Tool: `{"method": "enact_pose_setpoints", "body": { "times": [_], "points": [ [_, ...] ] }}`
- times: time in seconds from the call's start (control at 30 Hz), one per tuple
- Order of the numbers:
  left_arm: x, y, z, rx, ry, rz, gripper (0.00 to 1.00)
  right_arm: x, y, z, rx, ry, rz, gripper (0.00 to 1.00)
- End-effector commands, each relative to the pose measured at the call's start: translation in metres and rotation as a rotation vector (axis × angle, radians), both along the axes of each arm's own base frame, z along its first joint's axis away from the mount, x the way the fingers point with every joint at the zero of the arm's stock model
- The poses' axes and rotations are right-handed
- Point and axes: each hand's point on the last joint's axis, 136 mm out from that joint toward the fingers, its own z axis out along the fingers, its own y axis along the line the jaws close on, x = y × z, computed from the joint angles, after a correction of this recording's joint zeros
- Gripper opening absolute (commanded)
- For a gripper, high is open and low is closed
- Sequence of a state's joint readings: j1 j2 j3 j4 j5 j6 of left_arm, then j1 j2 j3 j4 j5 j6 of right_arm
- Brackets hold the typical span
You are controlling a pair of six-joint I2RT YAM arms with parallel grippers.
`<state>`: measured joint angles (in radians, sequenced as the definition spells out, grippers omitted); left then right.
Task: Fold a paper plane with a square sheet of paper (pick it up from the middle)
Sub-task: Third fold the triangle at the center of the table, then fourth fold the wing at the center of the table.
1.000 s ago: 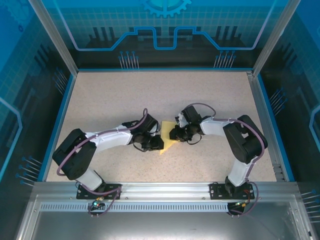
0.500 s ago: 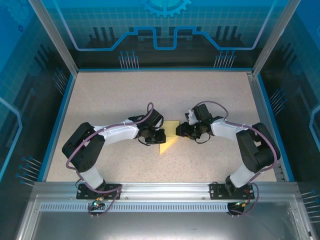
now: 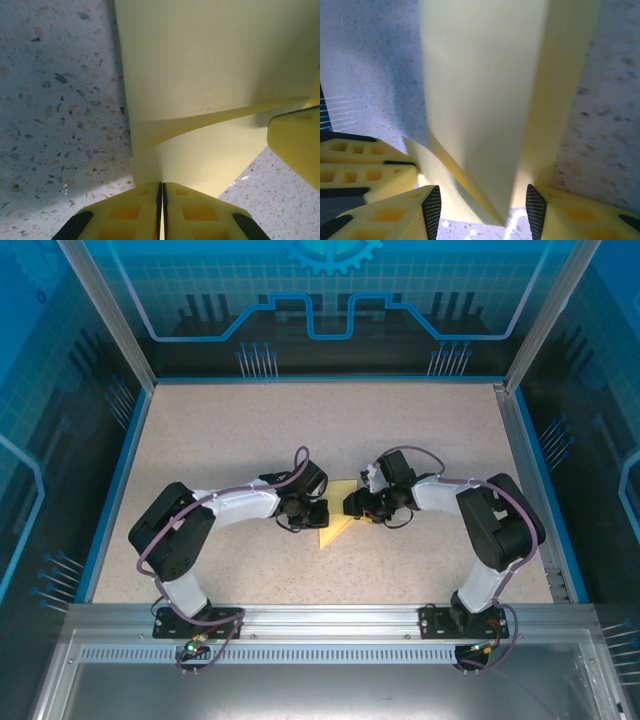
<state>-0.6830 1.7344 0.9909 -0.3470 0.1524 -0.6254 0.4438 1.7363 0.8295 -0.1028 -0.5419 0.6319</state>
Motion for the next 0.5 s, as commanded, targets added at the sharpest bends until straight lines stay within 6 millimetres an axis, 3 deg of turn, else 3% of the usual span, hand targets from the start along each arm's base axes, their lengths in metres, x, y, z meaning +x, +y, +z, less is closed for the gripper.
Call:
{"method": "enact_pose_setpoints", "body": {
  "times": [0.0,0.2,0.27,0.47],
  "points": [
    [0.005,0.003,0.0,0.02,-0.01,-0.005,0.12,0.001,0.016,0.011,0.04,-0.036,0.063,0.51],
    [0.007,0.0,-0.003,0.015,-0.004,-0.006,0.12,-0.006,0.019,0.003,0.022,-0.037,0.112,0.42],
    [0.007,-0.001,-0.002,0.01,-0.011,-0.007,0.13,0.002,0.023,0.009,0.027,-0.062,0.124,0.37],
    [0.004,-0.003,0.023,-0.077,-0.108,-0.032,0.3,0.006,0.027,0.007,0.037,-0.03,0.104,0.21]
  ]
}}
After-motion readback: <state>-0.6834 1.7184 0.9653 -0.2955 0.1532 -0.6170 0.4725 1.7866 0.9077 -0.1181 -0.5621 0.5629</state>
